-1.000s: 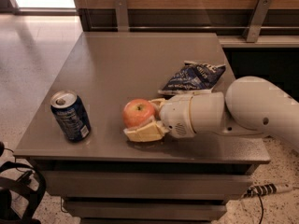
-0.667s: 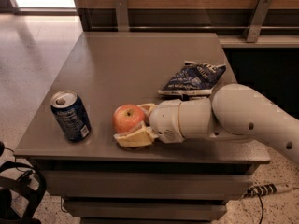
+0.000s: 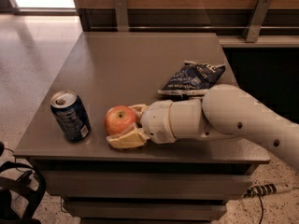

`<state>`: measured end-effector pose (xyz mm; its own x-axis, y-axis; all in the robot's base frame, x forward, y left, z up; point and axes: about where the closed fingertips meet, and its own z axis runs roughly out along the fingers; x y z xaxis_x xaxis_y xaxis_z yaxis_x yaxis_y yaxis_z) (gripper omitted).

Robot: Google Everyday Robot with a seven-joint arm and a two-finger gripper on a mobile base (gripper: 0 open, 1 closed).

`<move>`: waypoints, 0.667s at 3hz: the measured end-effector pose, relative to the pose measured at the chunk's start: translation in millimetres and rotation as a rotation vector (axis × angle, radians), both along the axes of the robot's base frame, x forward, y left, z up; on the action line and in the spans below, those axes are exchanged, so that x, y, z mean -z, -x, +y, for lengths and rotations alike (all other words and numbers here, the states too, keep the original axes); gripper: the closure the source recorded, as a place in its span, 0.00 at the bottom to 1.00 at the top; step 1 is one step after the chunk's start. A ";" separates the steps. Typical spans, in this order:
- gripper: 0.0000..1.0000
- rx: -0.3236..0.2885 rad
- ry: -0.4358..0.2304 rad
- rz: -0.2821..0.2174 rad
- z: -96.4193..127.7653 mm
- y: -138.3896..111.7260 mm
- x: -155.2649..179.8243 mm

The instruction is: Move apple near pepsi can

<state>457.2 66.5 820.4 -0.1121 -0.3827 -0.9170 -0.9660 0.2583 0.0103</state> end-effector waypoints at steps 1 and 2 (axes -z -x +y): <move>0.47 -0.003 0.001 -0.001 1.4 0.7 -0.2; 0.23 -0.007 0.002 -0.002 3.1 1.6 -0.5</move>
Offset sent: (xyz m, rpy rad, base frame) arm -0.0007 0.0013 0.0002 -0.0009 -0.0007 0.0027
